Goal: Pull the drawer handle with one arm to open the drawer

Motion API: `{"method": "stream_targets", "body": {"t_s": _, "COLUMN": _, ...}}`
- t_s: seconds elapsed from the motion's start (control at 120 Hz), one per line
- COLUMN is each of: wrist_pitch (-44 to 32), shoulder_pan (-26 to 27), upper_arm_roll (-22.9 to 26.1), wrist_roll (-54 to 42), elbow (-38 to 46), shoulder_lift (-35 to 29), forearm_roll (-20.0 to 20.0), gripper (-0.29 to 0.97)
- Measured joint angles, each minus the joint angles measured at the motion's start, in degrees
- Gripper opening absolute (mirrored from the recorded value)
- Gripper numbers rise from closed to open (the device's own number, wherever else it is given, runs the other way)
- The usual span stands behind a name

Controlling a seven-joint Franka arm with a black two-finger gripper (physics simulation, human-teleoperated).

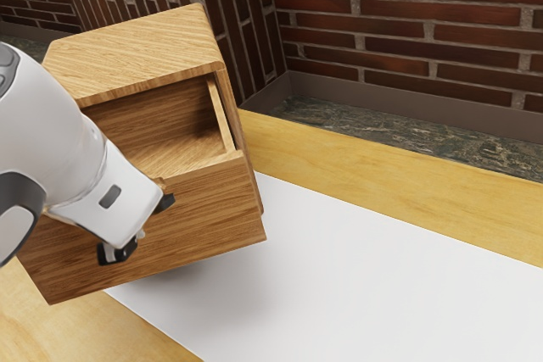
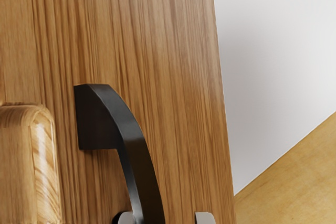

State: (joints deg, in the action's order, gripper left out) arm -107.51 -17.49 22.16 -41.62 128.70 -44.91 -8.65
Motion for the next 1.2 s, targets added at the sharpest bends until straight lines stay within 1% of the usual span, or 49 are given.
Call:
{"method": "stream_targets", "body": {"t_s": 0.1, "wrist_pitch": 0.03, "shoulder_pan": -0.24, "upper_arm_roll": 0.1, "wrist_roll": 1.27, "elbow": -0.12, "shoulder_lift": 0.0, "forearm_roll": 0.02, "gripper": 0.02}}
{"method": "stream_targets", "body": {"t_s": 0.2, "wrist_pitch": -0.03, "shoulder_pan": -1.62, "upper_arm_roll": 1.59, "wrist_roll": 2.36, "elbow": -0.6, "shoulder_lift": 0.0, "forearm_roll": 0.08, "gripper": -0.02}}
{"method": "stream_targets", "body": {"t_s": 0.433, "wrist_pitch": -0.11, "shoulder_pan": -2.9, "upper_arm_roll": 3.51, "wrist_roll": 4.28, "elbow": -1.03, "shoulder_lift": -0.01, "forearm_roll": 0.84, "gripper": -0.01}}
{"method": "stream_targets", "body": {"t_s": 0.65, "wrist_pitch": -0.17, "shoulder_pan": -3.13, "upper_arm_roll": 3.6, "wrist_roll": 5.39, "elbow": -0.98, "shoulder_lift": 0.0, "forearm_roll": 1.13, "gripper": 0.04}}
{"method": "stream_targets", "body": {"t_s": 0.833, "wrist_pitch": -0.29, "shoulder_pan": -3.16, "upper_arm_roll": 3.67, "wrist_roll": 5.97, "elbow": -1.07, "shoulder_lift": -0.28, "forearm_roll": 1.16, "gripper": 0.11}}
{"method": "stream_targets", "body": {"t_s": 1.0, "wrist_pitch": -0.1, "shoulder_pan": -3.17, "upper_arm_roll": 4.28, "wrist_roll": 6.33, "elbow": -3.61, "shoulder_lift": -0.55, "forearm_roll": 1.17, "gripper": 0.14}}
{"method": "stream_targets", "body": {"t_s": 1.067, "wrist_pitch": 0.35, "shoulder_pan": -3.16, "upper_arm_roll": 4.53, "wrist_roll": 6.25, "elbow": -8.25, "shoulder_lift": 0.54, "forearm_roll": 1.21, "gripper": 0.15}}
{"method": "stream_targets", "body": {"t_s": 1.1, "wrist_pitch": 1.07, "shoulder_pan": -3.16, "upper_arm_roll": 4.57, "wrist_roll": 6.15, "elbow": -13.25, "shoulder_lift": 3.22, "forearm_roll": 1.2, "gripper": 0.15}}
{"method": "stream_targets", "body": {"t_s": 1.15, "wrist_pitch": 4.02, "shoulder_pan": -3.15, "upper_arm_roll": 4.16, "wrist_roll": 5.92, "elbow": -26.85, "shoulder_lift": 12.52, "forearm_roll": 1.13, "gripper": 0.16}}
{"method": "stream_targets", "body": {"t_s": 1.2, "wrist_pitch": 9.07, "shoulder_pan": -2.77, "upper_arm_roll": 2.04, "wrist_roll": 6.18, "elbow": -41.01, "shoulder_lift": 23.13, "forearm_roll": 1.06, "gripper": 0.2}}
